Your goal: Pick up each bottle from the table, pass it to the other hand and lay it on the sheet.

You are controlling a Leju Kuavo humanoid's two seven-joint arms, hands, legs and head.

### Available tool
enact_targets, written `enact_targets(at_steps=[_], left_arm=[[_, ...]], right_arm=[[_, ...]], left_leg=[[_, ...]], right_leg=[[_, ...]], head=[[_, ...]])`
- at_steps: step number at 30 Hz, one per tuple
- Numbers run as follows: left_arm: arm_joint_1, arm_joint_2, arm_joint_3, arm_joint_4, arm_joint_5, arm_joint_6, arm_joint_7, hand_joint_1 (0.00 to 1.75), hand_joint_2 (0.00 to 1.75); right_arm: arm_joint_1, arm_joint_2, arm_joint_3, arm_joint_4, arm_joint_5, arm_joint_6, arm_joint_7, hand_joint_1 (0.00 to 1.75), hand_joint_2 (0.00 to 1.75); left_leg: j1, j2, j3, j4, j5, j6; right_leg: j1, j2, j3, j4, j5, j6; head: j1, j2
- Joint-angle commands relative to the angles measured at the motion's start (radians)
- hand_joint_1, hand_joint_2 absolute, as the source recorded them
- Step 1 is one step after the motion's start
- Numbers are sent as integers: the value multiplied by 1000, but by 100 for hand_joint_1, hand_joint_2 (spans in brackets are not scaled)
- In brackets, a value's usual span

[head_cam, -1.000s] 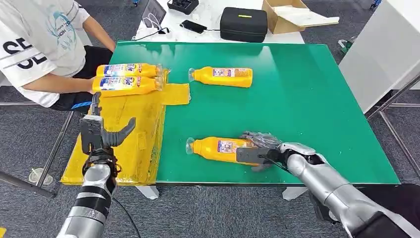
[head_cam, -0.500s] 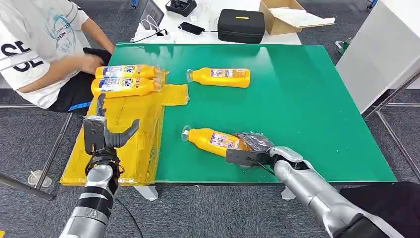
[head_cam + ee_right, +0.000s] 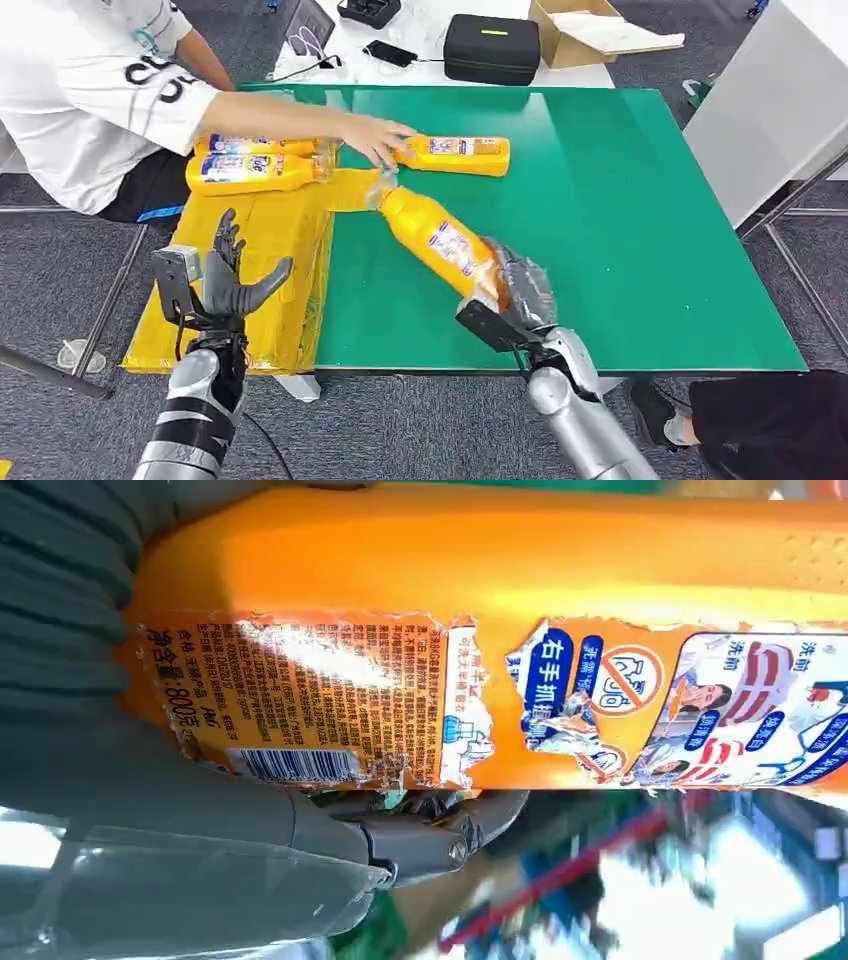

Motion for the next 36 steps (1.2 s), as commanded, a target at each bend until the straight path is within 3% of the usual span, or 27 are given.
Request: enact_targets(at_steps=[1,4,5,8,12,13,16,17,19,23,28,29,34,36], left_arm=[[-5,-14,22,-26,77,-55,23,0,175],[-5,-14,22,-26,77,-55,23,0,175],[-3,-14,20,-32,131,-103,43,0,175],[0,-14,1,-50,222,-182,71,0,175],[13,11,-85,-49,416,-393,159,0,175],[10,16,-117,-38,452,-431,169,0,175],[4,25,-193,-15,522,-500,195,0,175],[0,28,-216,-6,531,-501,197,0,175],[-10,32,-251,8,546,-516,199,0,175],[-30,36,-298,29,572,-541,209,0,175],[-30,36,-298,29,572,-541,209,0,175],[-29,39,-298,28,573,-543,208,0,175],[-35,47,-349,34,567,-558,210,0,175],[-40,49,-369,38,560,-562,207,0,175]], right_arm=[[68,122,-204,-123,-26,-142,-105,175,175],[68,122,-204,-123,-26,-142,-105,175,175],[79,150,-241,-140,-34,-221,-164,175,175],[103,169,-274,-159,-82,-244,-220,175,175],[109,176,-251,-68,-122,-165,-333,175,175],[103,185,-236,-21,-123,-148,-368,168,175],[80,215,-199,98,-125,-142,-426,175,175],[71,221,-182,130,-119,-145,-432,175,175],[62,228,-134,157,-131,-161,-432,175,175],[35,238,-53,239,-117,-167,-432,175,175],[35,238,-53,239,-117,-167,-432,175,175],[35,235,-52,238,-120,-166,-432,175,175],[10,250,-4,307,-124,-155,-432,173,175],[-7,258,19,338,-122,-155,-432,175,175]], left_leg=[[0,0,3,0,-2,0],[0,0,4,0,-2,1],[0,0,2,0,-1,1],[0,0,4,0,-2,1],[0,0,5,0,-2,1],[0,0,4,-1,-2,1],[1,2,5,-1,-2,1],[1,3,12,-2,-4,1],[1,1,5,-1,-2,1],[1,3,6,-1,-2,1],[0,1,3,-1,-1,1],[1,3,9,-1,-4,1],[0,1,3,-1,-2,1],[1,3,9,-1,-4,1]], right_leg=[[0,-1,3,0,-2,-2],[1,-1,4,0,-2,-2],[1,-1,3,0,-1,-1],[1,-1,3,0,-2,-2],[1,-1,4,-1,-2,-1],[1,-1,4,-1,-1,-1],[1,0,5,-2,-1,-1],[2,0,11,-3,-3,-3],[1,0,4,-2,-1,-1],[2,2,5,-2,-1,-1],[0,0,2,-1,-1,0],[2,0,9,-2,-3,-2],[1,0,3,-1,-1,0],[2,1,9,-1,-3,-2]], head=[[0,0],[0,0],[0,0],[0,0],[0,0],[0,0],[0,0],[0,0],[0,0],[0,0],[0,0],[0,0],[0,0],[0,0]])
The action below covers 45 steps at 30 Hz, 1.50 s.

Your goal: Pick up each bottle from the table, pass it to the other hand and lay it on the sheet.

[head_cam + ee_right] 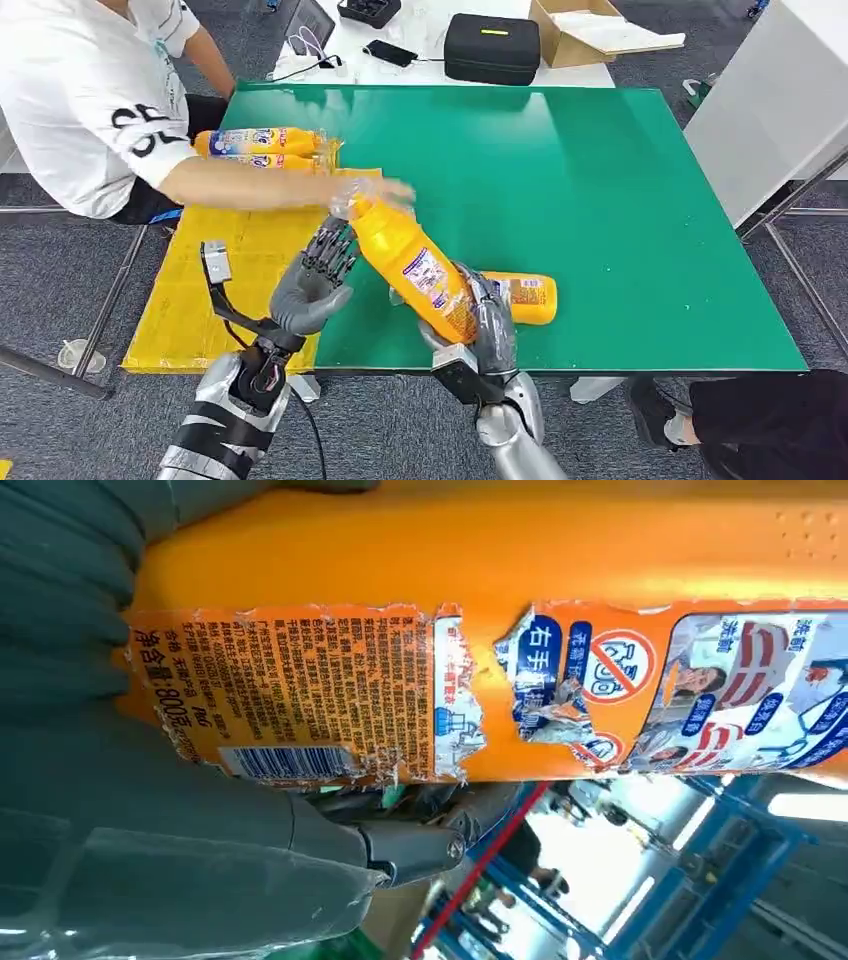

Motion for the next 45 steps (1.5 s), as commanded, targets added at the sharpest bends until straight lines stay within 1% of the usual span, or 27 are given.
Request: enact_targets(at_steps=[1,2,5,7,8,9,12,15,16,18,19,20,22,23,24,25,26,27,28,29,30,32,36,38,42,44,45], left_arm=[[-56,43,-110,79,-14,-2,-1,0,175],[-60,42,-115,82,-15,-1,0,0,175],[-82,35,-138,102,-16,0,2,0,175],[-85,34,-142,106,-12,1,2,0,175],[-85,34,-142,106,-12,1,2,0,175],[-85,34,-142,106,-12,1,2,0,175],[-84,35,-143,107,-11,-1,2,0,175],[-88,33,-148,120,-3,4,6,0,175],[-91,34,-149,128,-1,7,7,0,175],[-94,32,-150,143,4,11,10,0,175],[-96,33,-152,149,4,12,6,0,175],[-97,32,-152,152,3,17,4,0,175],[-99,32,-153,153,0,21,0,0,175],[-98,32,-151,150,0,23,-5,0,175],[-98,32,-151,150,0,23,-5,0,175],[-94,33,-150,140,-6,29,-13,0,175],[-89,34,-148,131,-11,34,-19,0,175],[-84,33,-145,119,-20,43,-26,37,175],[-77,31,-141,110,-20,47,-27,152,175],[-76,31,-141,107,-20,47,-25,175,175],[-70,29,-133,99,-15,50,-29,175,175],[-64,27,-127,92,-3,38,-25,175,175],[-56,25,-119,81,21,21,-15,175,175],[-56,25,-119,81,21,21,-15,175,175],[-56,25,-119,81,21,21,-15,175,175],[-52,23,-115,72,31,10,-15,175,175],[-47,23,-113,64,38,7,-11,175,175]], right_arm=[[-93,22,98,198,1,1,-2,175,175],[-97,25,105,202,-3,1,-2,175,175],[-121,44,141,255,5,12,-2,175,175],[-124,51,153,270,9,17,-2,175,175],[-124,51,153,270,9,17,-2,175,175],[-124,51,153,270,9,17,-2,175,175],[-121,51,155,272,11,17,-2,175,175],[-118,68,188,317,19,40,-2,175,175],[-119,73,198,331,20,36,-2,175,175],[-116,82,213,340,3,36,-2,175,175],[-119,81,228,349,-1,30,-2,175,175],[-119,85,233,353,-10,36,-2,175,175],[-121,86,238,363,-15,39,-2,175,175],[-123,87,241,370,-19,41,-2,175,175],[-123,87,241,370,-19,41,-2,175,175],[-131,85,244,386,-23,44,-2,175,175],[-133,85,245,390,-27,45,-2,175,175],[-133,84,245,392,-32,46,-2,175,175],[-132,84,243,393,-38,52,-2,175,175],[-133,83,243,394,-37,52,-2,175,175],[-132,84,240,393,-42,55,-2,173,175],[-132,84,239,395,-42,59,-2,175,175],[-135,87,235,408,-38,69,-2,169,175],[-135,87,235,408,-38,69,-2,169,175],[-135,87,235,408,-38,69,-2,169,175],[-135,88,227,408,-44,78,-2,162,175],[-133,88,218,400,-55,91,-2,143,175]], left_leg=[[1,2,4,-1,-1,0],[1,3,6,0,-2,0],[1,2,3,0,-1,0],[1,3,8,0,-3,0],[1,2,3,0,-1,0],[1,2,7,0,-2,0],[1,0,3,-1,-1,0],[1,1,8,0,-3,1],[1,1,3,0,-1,0],[1,2,10,-1,-4,0],[1,1,4,-1,-1,0],[1,0,8,-1,-3,0],[1,1,4,0,-2,0],[2,1,10,0,-4,0],[1,0,5,0,-2,0],[2,0,8,0,-3,0],[1,0,3,0,-1,0],[1,1,4,0,-2,1],[1,0,4,0,-1,1],[1,0,2,0,-1,0],[1,0,5,0,-2,1],[1,0,2,0,-1,0],[1,0,5,0,-2,0],[1,0,3,0,-1,0],[1,0,5,0,-2,1],[1,0,3,0,-1,0],[1,0,4,0,-2,1]], right_leg=[[1,1,4,-1,-1,-2],[2,1,6,-1,-1,-2],[1,0,3,-1,0,-2],[2,1,7,-1,-2,-3],[1,1,3,-1,0,-1],[2,0,7,-1,-2,-2],[1,-1,3,-1,-1,-1],[2,0,8,-1,-3,-1],[1,0,2,-1,-1,0],[2,-1,10,-1,-4,-2],[1,-1,4,-1,-2,-1],[2,-1,8,-1,-3,-2],[2,0,4,-1,-2,-1],[3,-1,10,-1,-4,-3],[2,-2,5,-1,-2,-1],[2,-2,8,-1,-4,-2],[1,-1,2,-1,-1,0],[1,-1,4,-1,-2,-1],[1,-1,3,-1,-2,0],[1,-1,2,-1,-1,0],[1,-2,5,-1,-3,-1],[1,-1,2,-1,-2,0],[2,-2,5,0,-3,-1],[1,-1,2,0,-2,0],[2,-2,4,0,-3,-1],[1,-2,2,0,-2,0],[1,-2,4,0,-3,-1]], head=[[0,0],[0,0],[0,0],[0,0],[0,0],[0,0],[0,0],[0,0],[0,0],[0,0],[0,0],[0,0],[0,0],[0,0],[0,0],[0,0],[-1,0],[0,0],[0,0],[0,0],[0,0],[0,0],[0,0],[0,0],[0,0],[0,0],[0,0]])
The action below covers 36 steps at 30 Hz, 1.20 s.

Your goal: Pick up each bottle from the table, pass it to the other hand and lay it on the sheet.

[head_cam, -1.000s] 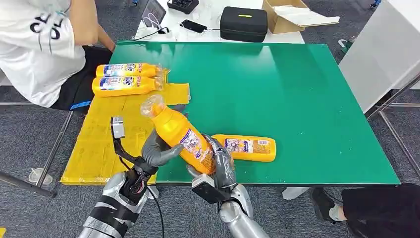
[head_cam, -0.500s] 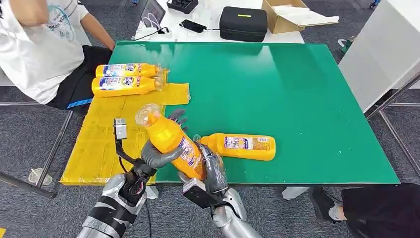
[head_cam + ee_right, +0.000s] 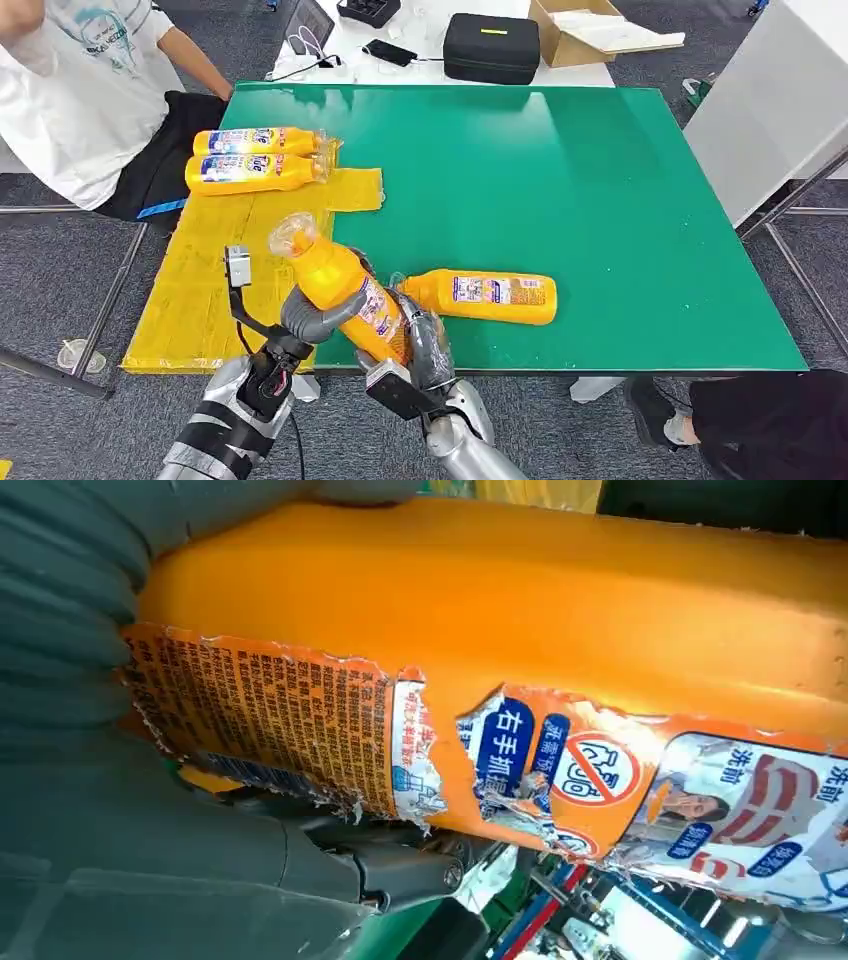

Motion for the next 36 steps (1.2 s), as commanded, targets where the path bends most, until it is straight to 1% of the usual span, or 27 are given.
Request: enact_targets(at_steps=[1,2,3,5,10,11,12,13,14,15,16,18,19,20,21,22,23,24,28,29,30,31,32,33,34,35,36], left_arm=[[-25,-6,-27,-20,26,-28,11,175,175],[-22,-5,-25,-25,26,-24,11,175,175],[-11,-6,-15,-39,36,-17,16,175,175],[-4,-6,-4,-49,37,-2,19,175,175],[-4,-4,1,-49,36,4,21,175,175],[-1,-7,17,-54,33,26,13,175,175],[-1,-5,23,-61,15,48,0,175,175],[-1,-6,59,-80,-31,123,-38,175,175],[-6,-5,80,-87,-69,167,-61,175,175],[-15,-6,106,-91,-92,197,-66,175,175],[-26,-8,146,-94,-114,244,-76,175,175],[-47,-7,203,-92,-182,337,-113,175,175],[-60,-5,231,-93,-225,386,-140,175,175],[-65,-5,244,-91,-225,388,-140,175,175],[-74,6,250,-98,-305,462,-187,175,175],[-86,-1,280,-95,-344,506,-195,175,175],[-93,8,278,-100,-404,552,-226,175,175],[-114,11,298,-95,-489,655,-258,175,175],[-125,16,307,-86,-517,672,-255,175,175],[-133,33,288,-83,-612,752,-290,175,175],[-147,36,297,-67,-668,815,-297,175,175],[-180,32,342,-24,-689,807,-291,175,175],[-183,40,324,-17,-750,864,-310,175,175],[-215,49,333,31,-824,952,-309,175,175],[-236,71,314,61,-908,1030,-324,175,175],[-265,80,312,115,-969,1091,-312,175,175],[-304,110,286,198,-1086,1169,-303,175,175]], right_arm=[[-25,1,23,85,-13,59,1,3,175],[-24,2,12,80,-21,61,1,0,175],[-19,6,-14,62,-49,84,1,0,0],[-17,6,-34,42,-59,90,12,0,0],[-16,4,-41,29,-66,101,15,0,0],[-9,6,-59,8,-86,114,15,0,0],[-6,5,-67,-5,-95,120,14,0,0],[12,2,-89,-74,-140,168,9,0,0],[23,-3,-96,-121,-158,194,17,0,0],[33,-6,-102,-170,-186,230,25,0,0],[46,-14,-102,-227,-206,262,41,0,0],[58,-20,-100,-299,-228,283,46,0,0],[65,-27,-91,-338,-229,289,49,0,0],[68,-28,-89,-353,-231,290,51,0,0],[75,-30,-83,-378,-230,290,51,0,0],[83,-32,-73,-403,-232,286,52,0,0],[85,-33,-68,-415,-234,285,51,0,0],[91,-33,-53,-439,-232,280,43,0,0],[94,-33,-46,-453,-238,277,39,0,0],[96,-33,-43,-460,-241,274,33,0,0],[97,-33,-35,-473,-243,269,26,0,0],[99,-39,-14,-503,-247,248,29,0,0],[98,-38,-13,-502,-246,237,24,0,0],[96,-37,-8,-513,-259,226,9,0,0],[95,-36,-6,-521,-264,217,6,0,0],[92,-35,-4,-527,-273,211,6,0,0],[90,-35,-2,-535,-280,192,1,0,0]], left_leg=[[1,-1,4,0,-2,1],[0,-1,2,0,-1,0],[1,-1,8,1,-4,1],[0,0,1,0,0,0],[1,0,9,1,-4,1],[1,-1,4,0,-2,0],[1,-1,6,1,-3,1],[1,-1,3,0,-1,1],[1,0,5,1,-3,1],[0,0,1,1,-1,0],[1,1,7,2,-4,1],[1,0,1,1,-1,0],[1,1,3,2,-2,1],[0,0,0,0,0,0],[1,0,1,1,-1,0],[1,0,3,2,-2,0],[1,-1,1,1,0,0],[1,-1,4,1,-2,1],[1,-1,3,1,-2,0],[1,-1,4,1,-2,0],[1,0,1,0,0,0],[1,0,3,2,-2,0],[2,1,9,1,-4,1],[1,-1,4,0,-1,0],[1,0,3,0,0,0],[1,0,5,0,-1,1],[1,0,2,0,0,0]], right_leg=[[1,-2,5,0,-2,-2],[1,-2,3,0,-1,-1],[2,-3,9,0,-4,-3],[0,-1,2,0,-1,-1],[2,-2,10,0,-4,-3],[1,-3,5,0,-2,-2],[2,-3,7,0,-3,-3],[1,-2,4,0,-1,-2],[2,-2,6,0,-3,-2],[1,-1,2,0,-1,-1],[2,-2,8,1,-4,-3],[1,-1,1,1,-1,-1],[2,-1,4,1,-2,-2],[1,-1,1,0,0,-1],[1,-1,1,1,-1,-1],[2,-2,3,1,-2,-2],[1,-2,1,0,-1,-1],[2,-3,5,1,-2,-2],[2,-3,4,1,-2,-2],[2,-3,5,1,-3,-2],[1,-1,1,0,-1,-1],[2,-2,3,1,-2,-2],[3,-2,9,1,-4,-3],[1,-2,5,-1,-1,-1],[1,-1,3,0,-1,-1],[1,-2,6,0,-2,-2],[1,-1,3,0,-1,-1]], head=[[0,0],[0,0],[0,0],[0,0],[0,0],[0,0],[0,0],[0,0],[0,0],[0,0],[0,0],[1,0],[0,0],[0,0],[0,0],[0,0],[0,0],[0,0],[0,0],[0,0],[0,0],[0,0],[0,0],[1,0],[0,0],[0,0],[1,0]])
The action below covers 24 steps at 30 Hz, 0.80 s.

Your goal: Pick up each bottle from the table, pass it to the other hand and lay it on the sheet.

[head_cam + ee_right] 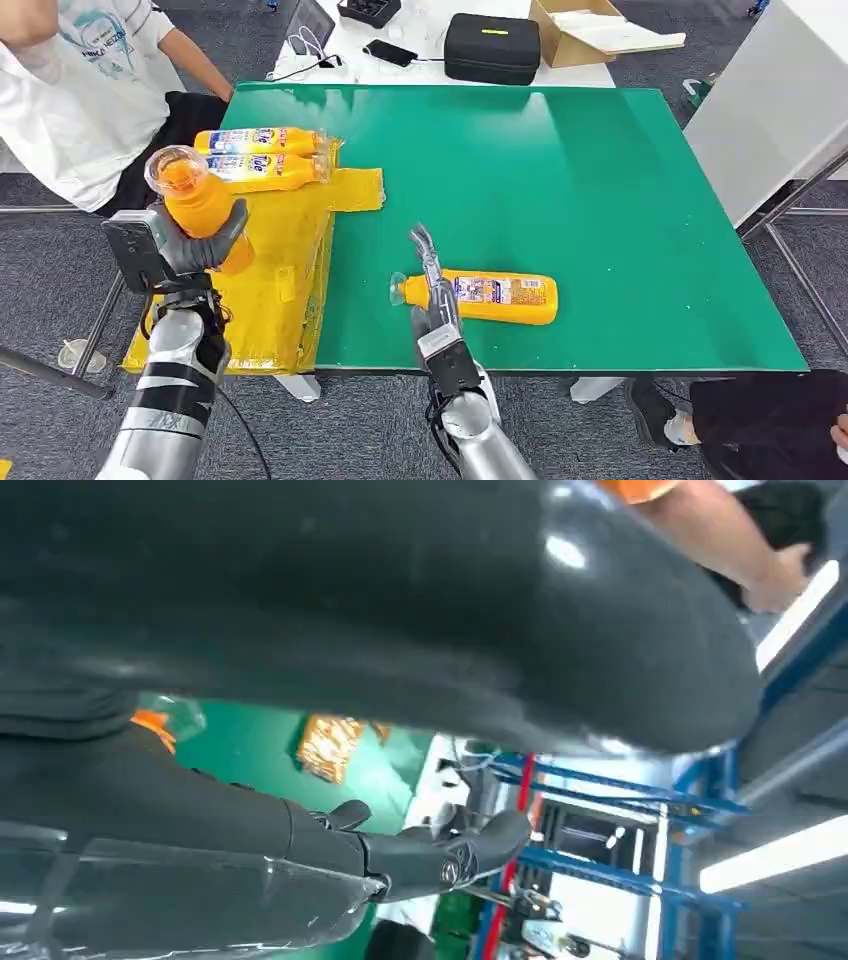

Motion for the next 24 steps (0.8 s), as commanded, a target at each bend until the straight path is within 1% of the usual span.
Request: enact_targets(at_steps=[1,2,3,6,7,8,10,11,12,13,14,17,19,20,21,23,24], left_arm=[[-205,100,-20,340,-414,354,13,175,175],[-243,121,-53,433,-487,331,47,175,175],[-278,148,-105,530,-618,341,115,175,175],[-308,179,-184,637,-770,265,196,175,175],[-307,185,-193,648,-790,244,206,175,175],[-308,197,-220,663,-832,192,224,175,175],[-307,210,-240,674,-862,140,232,175,175],[-307,212,-240,674,-863,138,233,175,175],[-306,213,-240,673,-864,138,233,175,175],[-306,213,-240,673,-864,138,233,175,175],[-306,213,-240,673,-864,138,233,175,175],[-309,212,-243,670,-869,125,237,175,175],[-310,225,-257,679,-886,1,245,175,175],[-310,231,-257,687,-884,-41,244,175,175],[-303,237,-247,692,-872,-81,230,175,175],[-289,241,-226,697,-848,-117,206,175,175],[-275,241,-197,695,-816,-153,179,175,175]], right_arm=[[-15,-35,40,-75,-38,-60,-23,0,0],[-15,-34,34,-84,-54,-78,-23,0,0],[-20,-41,37,-89,-52,-107,-23,0,0],[-13,-56,31,-119,-65,-129,-23,0,0],[-10,-58,28,-122,-75,-118,-23,0,175],[-8,-59,25,-122,-73,-113,-23,0,175],[-8,-60,23,-110,-69,-102,-23,0,175],[-8,-60,23,-110,-68,-102,-23,0,175],[-8,-60,23,-110,-68,-102,-23,0,175],[-8,-60,23,-110,-68,-102,-23,0,175],[-8,-60,23,-110,-68,-102,-23,0,175],[-9,-58,24,-107,-65,-102,-23,0,175],[-9,-57,22,-104,-65,-88,-23,0,175],[-10,-56,20,-95,-65,-81,-23,0,175],[-12,-56,20,-86,-60,-74,-23,0,175],[-16,-54,22,-67,-56,-66,-23,0,175],[-19,-51,24,-59,-53,-63,-23,0,175]], left_leg=[[1,-1,5,1,-2,0],[0,0,3,0,-1,0],[0,-1,3,-1,0,0],[0,-2,7,-1,-1,0],[1,-1,6,-1,0,0],[0,0,5,-1,0,1],[1,3,6,-1,-1,1],[0,3,5,-1,-1,1],[1,4,11,-1,-4,1],[1,3,5,0,-1,1],[1,3,8,0,-2,1],[1,3,4,0,-1,0],[1,2,9,1,-3,1],[1,3,3,0,-1,0],[1,3,7,1,-2,1],[1,3,4,0,-1,0],[1,4,7,0,-2,1]], right_leg=[[2,-2,6,0,-2,-2],[1,-2,4,0,-1,-2],[1,-2,3,0,-1,-1],[1,-3,7,0,-2,-2],[1,-3,6,-1,-1,-2],[1,-1,4,-1,-1,-1],[1,1,5,-1,-1,-1],[1,1,4,-1,0,-1],[2,1,10,-2,-2,-3],[1,1,5,-1,-1,-1],[2,0,7,-1,-2,-2],[1,0,3,0,-1,-1],[2,-2,8,0,-3,-3],[2,0,2,0,-1,-2],[2,-1,6,0,-2,-2],[1,1,3,-1,-1,-2],[2,1,6,-1,-1,-2]], head=[[0,0],[0,0],[0,0],[0,0],[0,0],[0,0],[0,0],[0,0],[0,0],[0,0],[0,0],[0,0],[0,0],[0,0],[0,0],[0,0],[0,0]])
